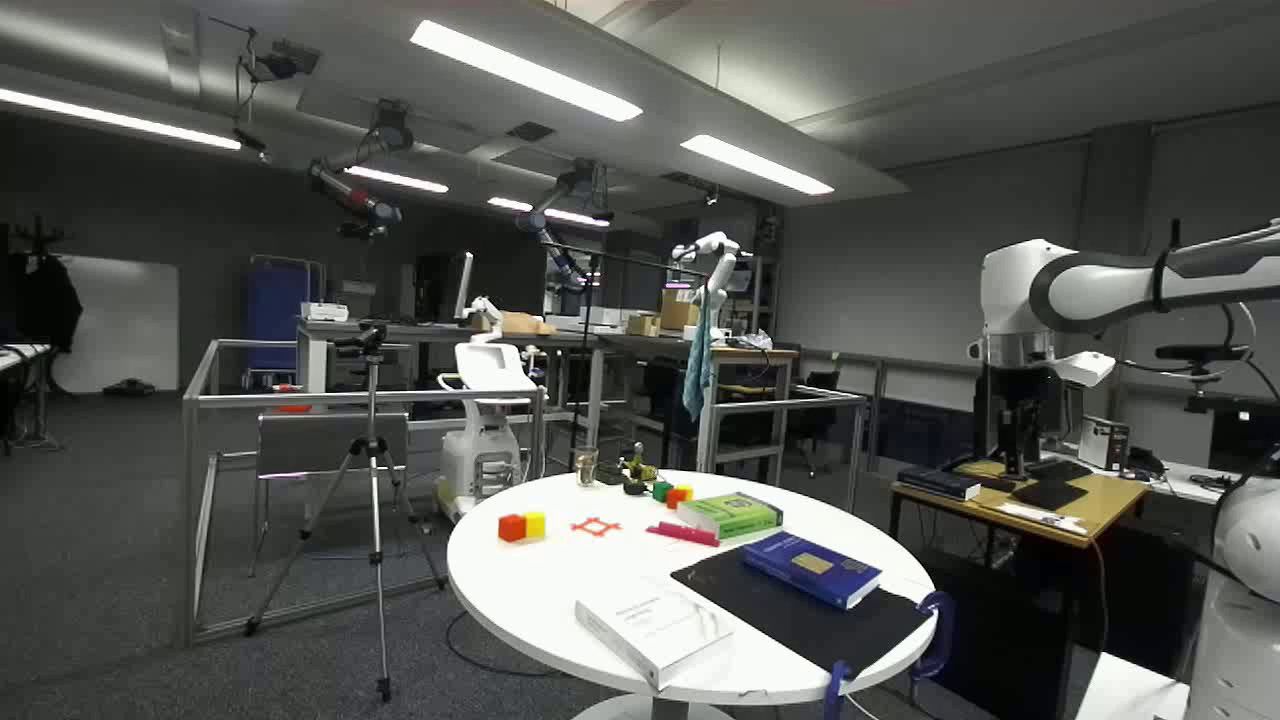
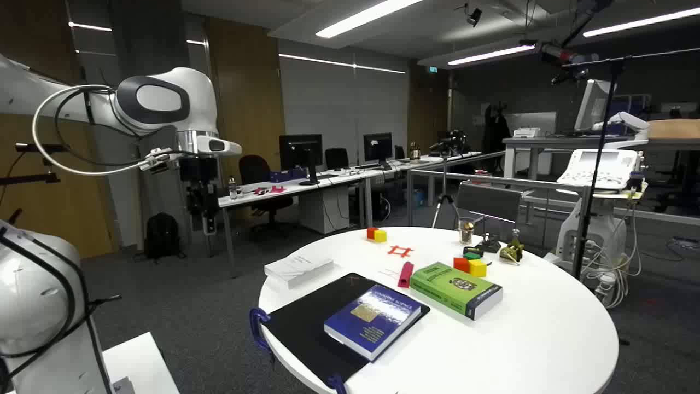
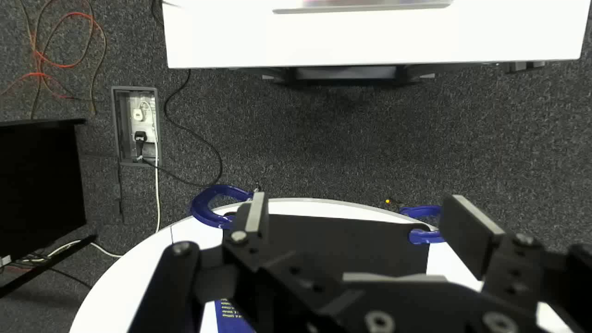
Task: Open the blue book
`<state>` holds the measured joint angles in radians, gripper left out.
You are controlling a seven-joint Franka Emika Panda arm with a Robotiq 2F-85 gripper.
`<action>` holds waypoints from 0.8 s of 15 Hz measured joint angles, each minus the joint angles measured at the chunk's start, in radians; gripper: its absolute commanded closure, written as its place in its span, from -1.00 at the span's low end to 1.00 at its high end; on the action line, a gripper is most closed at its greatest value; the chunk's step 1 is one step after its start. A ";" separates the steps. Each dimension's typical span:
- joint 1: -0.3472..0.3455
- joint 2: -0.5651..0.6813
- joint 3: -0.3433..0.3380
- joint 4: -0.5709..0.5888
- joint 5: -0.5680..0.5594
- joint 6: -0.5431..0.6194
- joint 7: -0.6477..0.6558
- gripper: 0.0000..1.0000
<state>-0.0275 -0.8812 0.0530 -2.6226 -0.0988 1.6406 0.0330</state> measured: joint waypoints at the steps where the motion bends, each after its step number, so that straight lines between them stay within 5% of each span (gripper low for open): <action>1: 0.000 0.000 0.000 0.000 0.000 0.000 0.000 -1.00; 7: -0.002 0.057 -0.012 0.026 0.059 0.000 0.092 -1.00; 12: -0.054 0.207 -0.091 0.121 0.151 0.000 0.156 -1.00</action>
<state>-0.0819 -0.6745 -0.0385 -2.5016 0.0524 1.6407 0.1893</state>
